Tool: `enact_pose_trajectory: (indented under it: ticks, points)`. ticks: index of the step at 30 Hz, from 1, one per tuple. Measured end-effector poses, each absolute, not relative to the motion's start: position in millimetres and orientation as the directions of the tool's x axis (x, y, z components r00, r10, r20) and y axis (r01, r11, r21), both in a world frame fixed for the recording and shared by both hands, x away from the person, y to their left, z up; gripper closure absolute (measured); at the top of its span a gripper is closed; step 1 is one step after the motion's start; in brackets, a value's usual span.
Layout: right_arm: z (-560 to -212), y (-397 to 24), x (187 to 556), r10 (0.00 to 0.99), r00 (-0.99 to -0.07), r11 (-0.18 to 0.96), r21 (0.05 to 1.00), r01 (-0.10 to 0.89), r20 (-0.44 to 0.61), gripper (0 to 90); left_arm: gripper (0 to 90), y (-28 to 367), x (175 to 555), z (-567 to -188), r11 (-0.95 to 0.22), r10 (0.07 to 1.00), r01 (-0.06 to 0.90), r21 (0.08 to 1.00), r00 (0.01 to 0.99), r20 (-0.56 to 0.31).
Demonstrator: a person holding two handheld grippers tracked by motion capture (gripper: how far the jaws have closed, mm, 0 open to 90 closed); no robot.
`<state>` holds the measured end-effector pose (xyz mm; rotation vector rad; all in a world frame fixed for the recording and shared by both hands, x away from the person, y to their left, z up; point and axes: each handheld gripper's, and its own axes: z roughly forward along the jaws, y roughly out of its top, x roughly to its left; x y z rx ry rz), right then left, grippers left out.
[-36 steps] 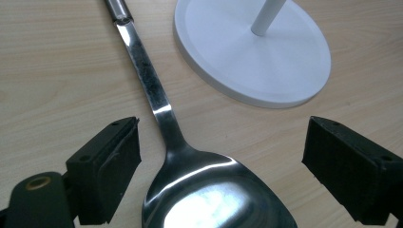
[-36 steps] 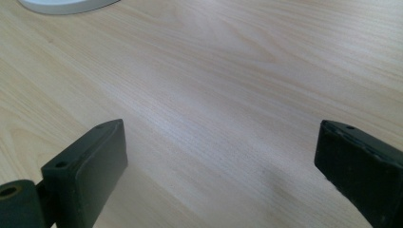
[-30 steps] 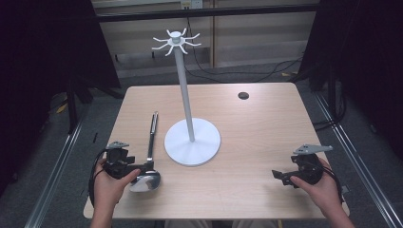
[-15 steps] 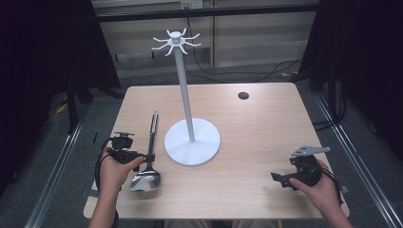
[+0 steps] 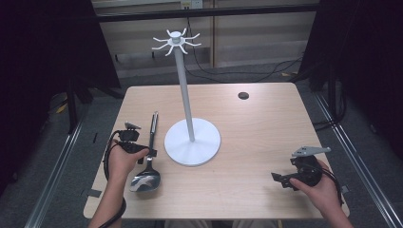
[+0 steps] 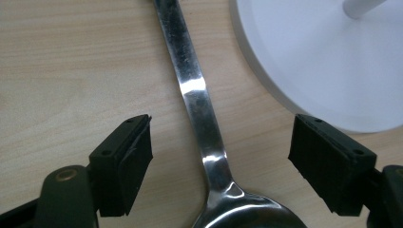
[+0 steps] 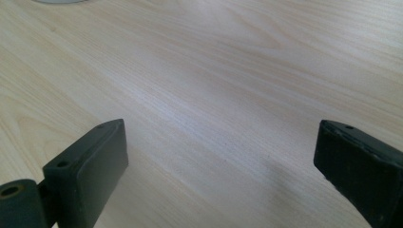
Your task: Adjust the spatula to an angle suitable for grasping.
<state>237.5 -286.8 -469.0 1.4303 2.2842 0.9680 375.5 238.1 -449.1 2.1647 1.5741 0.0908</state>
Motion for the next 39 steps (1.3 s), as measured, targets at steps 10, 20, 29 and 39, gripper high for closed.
enact_pose_trajectory:
  ticks: [10, 20, 29, 39]
  points:
    - [-468.0, -286.9, 237.2, 0.876, -0.470, 0.285, 0.668, 0.688, 0.111, 3.5, 27.5, 235.7, 385.8, -460.5, -0.225, 0.927, 0.898, 0.378, 0.317, -0.201]
    - [-466.7, -286.6, 236.7, 0.877, -0.464, 0.272, 0.670, 0.691, 0.123, 3.6, 41.2, 229.1, 394.1, -471.1, -0.241, 0.937, 0.901, 0.360, 0.312, -0.155]
    - [-467.5, -287.8, 237.3, 0.874, -0.471, 0.279, 0.672, 0.686, 0.118, 3.7, 50.4, 226.2, 401.4, -472.4, -0.237, 0.947, 0.910, 0.340, 0.295, -0.130]
    - [-467.5, -287.3, 237.0, 0.876, -0.467, 0.274, 0.668, 0.692, 0.124, 3.9, 58.2, 225.0, 404.7, -471.3, -0.214, 0.955, 0.922, 0.322, 0.267, -0.129]
